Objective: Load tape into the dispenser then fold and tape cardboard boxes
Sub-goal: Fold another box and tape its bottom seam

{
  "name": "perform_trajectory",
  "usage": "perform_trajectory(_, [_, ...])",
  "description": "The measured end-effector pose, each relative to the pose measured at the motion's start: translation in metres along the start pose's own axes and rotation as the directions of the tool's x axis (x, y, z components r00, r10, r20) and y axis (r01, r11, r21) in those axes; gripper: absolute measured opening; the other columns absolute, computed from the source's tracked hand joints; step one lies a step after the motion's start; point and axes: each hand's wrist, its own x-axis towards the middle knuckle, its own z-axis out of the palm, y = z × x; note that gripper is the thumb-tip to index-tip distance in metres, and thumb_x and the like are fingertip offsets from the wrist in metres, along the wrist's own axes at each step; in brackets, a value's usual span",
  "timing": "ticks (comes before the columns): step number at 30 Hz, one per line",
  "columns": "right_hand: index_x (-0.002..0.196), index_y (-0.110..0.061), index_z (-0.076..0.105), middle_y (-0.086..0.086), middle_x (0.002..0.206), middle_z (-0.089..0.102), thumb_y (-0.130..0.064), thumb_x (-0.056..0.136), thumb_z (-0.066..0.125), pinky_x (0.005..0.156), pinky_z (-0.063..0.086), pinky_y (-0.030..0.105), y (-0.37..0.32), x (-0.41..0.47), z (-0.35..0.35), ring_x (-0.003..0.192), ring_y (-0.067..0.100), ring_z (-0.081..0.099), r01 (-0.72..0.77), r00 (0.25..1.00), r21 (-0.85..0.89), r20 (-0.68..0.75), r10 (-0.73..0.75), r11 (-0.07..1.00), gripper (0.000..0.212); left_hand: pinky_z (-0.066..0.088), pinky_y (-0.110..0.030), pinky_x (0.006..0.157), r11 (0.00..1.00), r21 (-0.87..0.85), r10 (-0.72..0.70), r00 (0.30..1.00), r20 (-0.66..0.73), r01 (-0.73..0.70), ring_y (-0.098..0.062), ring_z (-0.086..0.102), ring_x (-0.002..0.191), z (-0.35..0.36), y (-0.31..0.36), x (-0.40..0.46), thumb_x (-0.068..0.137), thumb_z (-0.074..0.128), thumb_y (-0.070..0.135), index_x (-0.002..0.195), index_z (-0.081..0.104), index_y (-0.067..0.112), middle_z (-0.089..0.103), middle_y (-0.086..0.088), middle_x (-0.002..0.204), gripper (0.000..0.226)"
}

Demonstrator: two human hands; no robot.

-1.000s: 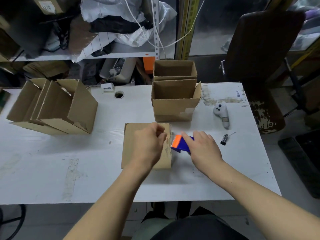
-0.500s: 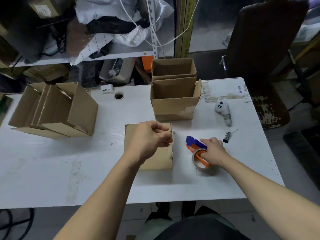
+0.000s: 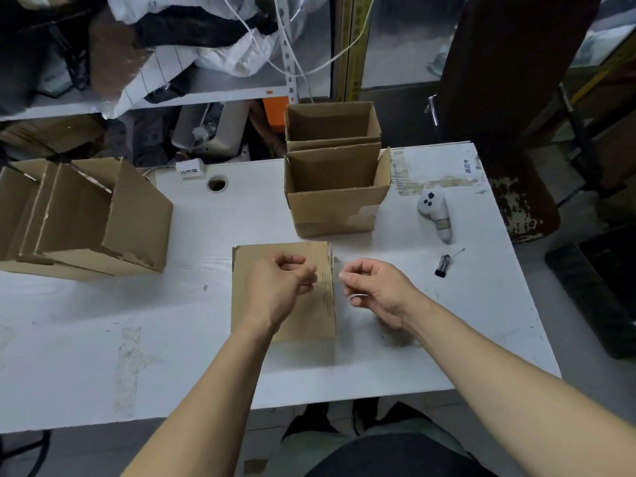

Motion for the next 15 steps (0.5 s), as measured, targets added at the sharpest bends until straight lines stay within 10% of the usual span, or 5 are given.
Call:
perform_trajectory(5, [0.089,-0.005,0.067,0.006,0.07,0.059,-0.003,0.099,0.066,0.054,0.047,0.024,0.015,0.012,0.005,0.057,0.014,0.055,0.021,0.986,-0.058,-0.162,-0.03,0.998,0.01,0.057,-0.036,0.086,0.911,0.396,0.198,0.966,-0.167,-0.118,-0.017,0.073,0.089,0.018,-0.037,0.011,0.095,0.074,0.025,0.109,0.073,0.018,0.078,0.003,0.094,0.015])
perform_trajectory(15, [0.094,-0.023,0.065,-0.008,0.088,0.067,-0.021,0.102,0.061,0.076,0.054,0.034,0.04,0.034,0.03,0.082,0.01,0.062,0.05,0.831,-0.594,-0.421,-0.363,0.803,0.009,0.046,-0.041,0.058,0.427,0.817,0.781,0.613,-0.118,-0.388,-0.03,0.05,0.076,0.032,-0.084,0.035,0.092,0.066,0.017,0.094,0.075,0.013,0.06,-0.002,0.059,0.009])
